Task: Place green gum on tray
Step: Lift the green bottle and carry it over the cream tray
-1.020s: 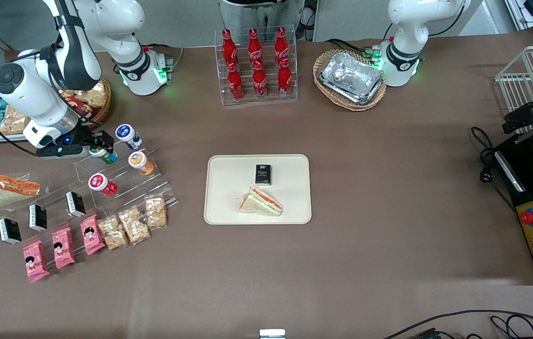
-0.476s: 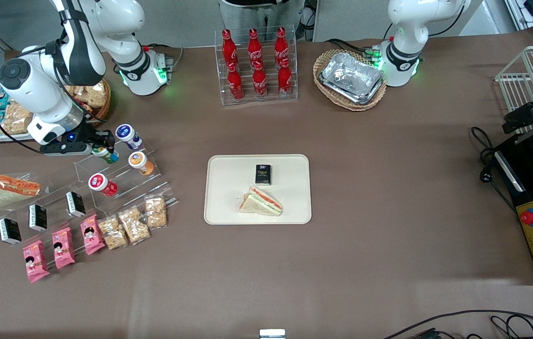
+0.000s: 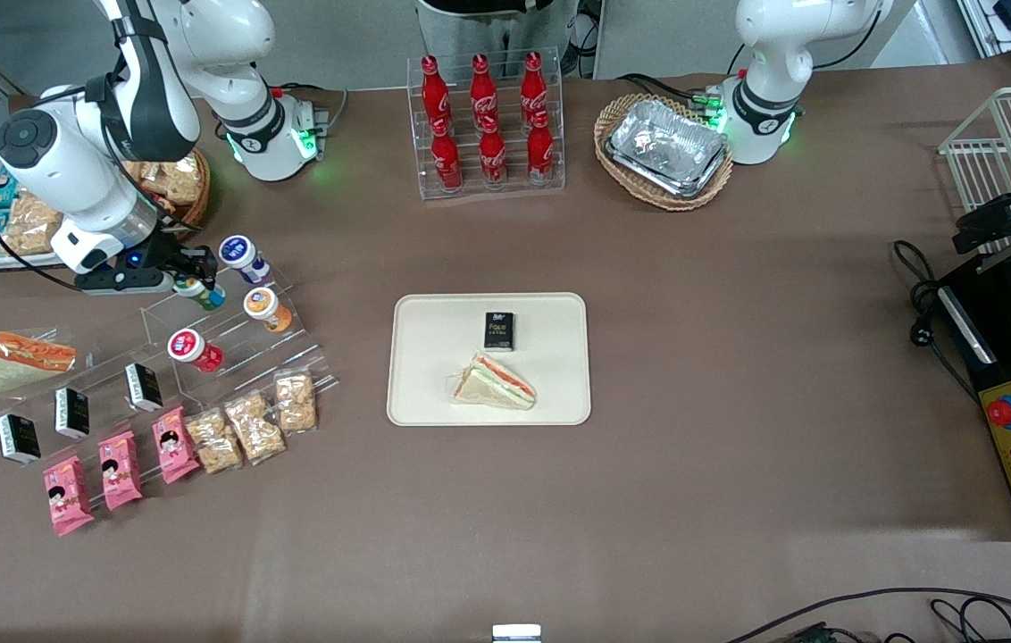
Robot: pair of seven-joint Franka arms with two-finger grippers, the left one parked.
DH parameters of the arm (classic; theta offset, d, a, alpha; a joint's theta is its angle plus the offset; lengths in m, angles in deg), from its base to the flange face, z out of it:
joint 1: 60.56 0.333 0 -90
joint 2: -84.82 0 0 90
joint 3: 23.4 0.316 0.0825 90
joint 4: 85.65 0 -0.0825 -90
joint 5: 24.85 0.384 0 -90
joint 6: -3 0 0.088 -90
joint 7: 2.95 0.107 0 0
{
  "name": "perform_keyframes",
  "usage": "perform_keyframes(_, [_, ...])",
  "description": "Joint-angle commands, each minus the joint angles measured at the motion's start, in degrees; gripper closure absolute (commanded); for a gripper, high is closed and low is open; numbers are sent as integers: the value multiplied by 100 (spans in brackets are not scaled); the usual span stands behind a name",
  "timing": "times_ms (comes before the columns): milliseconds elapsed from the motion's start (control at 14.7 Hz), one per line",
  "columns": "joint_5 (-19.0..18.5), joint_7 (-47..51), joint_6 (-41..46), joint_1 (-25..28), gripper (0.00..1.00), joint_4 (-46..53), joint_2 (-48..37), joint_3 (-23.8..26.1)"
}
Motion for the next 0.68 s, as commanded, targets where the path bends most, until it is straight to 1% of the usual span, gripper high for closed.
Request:
perform_keyframes(0, [-99, -125, 301, -7, 93, 136, -539, -19])
perform_keyframes(68, [-99, -161, 651, 1, 93, 372, -619, -10])
perform_keyframes(204, [-99, -143, 1669, 19, 95, 1083, -673, 69])
perform_keyframes(340, [14, -12, 2637, 19, 96, 1900, -629, 375])
perform_keyframes(476, [164, 583, 3087, 45, 97, 2394, -594, 823])
perform_keyframes(612, [453, 1304, 3177, 80, 97, 2449, -620, 1341])
